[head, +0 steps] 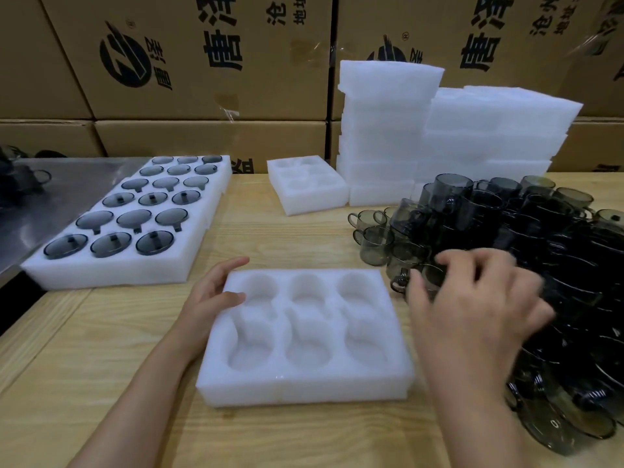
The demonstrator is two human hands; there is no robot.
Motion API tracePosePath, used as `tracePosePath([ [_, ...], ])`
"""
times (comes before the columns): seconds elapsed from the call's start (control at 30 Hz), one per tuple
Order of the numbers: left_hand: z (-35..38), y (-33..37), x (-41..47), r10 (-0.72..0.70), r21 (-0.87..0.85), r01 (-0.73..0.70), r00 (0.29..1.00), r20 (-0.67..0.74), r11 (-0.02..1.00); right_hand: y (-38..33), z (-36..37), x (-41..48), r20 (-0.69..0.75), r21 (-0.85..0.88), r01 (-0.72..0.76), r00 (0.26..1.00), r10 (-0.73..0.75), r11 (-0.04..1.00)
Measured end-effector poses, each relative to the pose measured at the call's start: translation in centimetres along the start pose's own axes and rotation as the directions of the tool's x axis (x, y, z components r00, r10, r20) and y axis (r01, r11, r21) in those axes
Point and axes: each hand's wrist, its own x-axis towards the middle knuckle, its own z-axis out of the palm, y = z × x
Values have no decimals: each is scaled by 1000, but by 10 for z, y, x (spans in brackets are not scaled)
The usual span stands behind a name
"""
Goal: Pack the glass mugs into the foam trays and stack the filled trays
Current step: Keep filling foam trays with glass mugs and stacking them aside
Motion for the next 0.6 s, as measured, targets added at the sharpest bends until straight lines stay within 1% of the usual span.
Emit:
tracePosePath([
  [0.07, -1, 0, -1, -1, -14, 1, 1000, 10, 1000, 9, -2, 2, 7, -60, -108, 994, 109, 992],
  [0.13, -1, 0, -1, -5, -18, 5, 1000, 23, 1000, 13, -3, 4, 78, -115, -149, 984, 159, 982],
  [0.23, -1, -1, -1, -6, -24, 7, 1000, 23, 1000, 19, 1, 5, 190, -197, -145, 965, 182, 970],
  [0.37, 0, 0, -2, -9, -38, 9, 1000, 23, 999, 24, 9, 4, 292, -300, -108, 936, 199, 948],
  [0.47, -1, 0, -1, -11, -36, 12, 1000, 23, 999, 24, 11, 4, 275, -265, -106, 944, 181, 958],
  [0.6, -1, -1, -2, 6, -48, -4, 1000, 29, 999, 16, 7, 1, 210, -138, -92, 970, 120, 986],
])
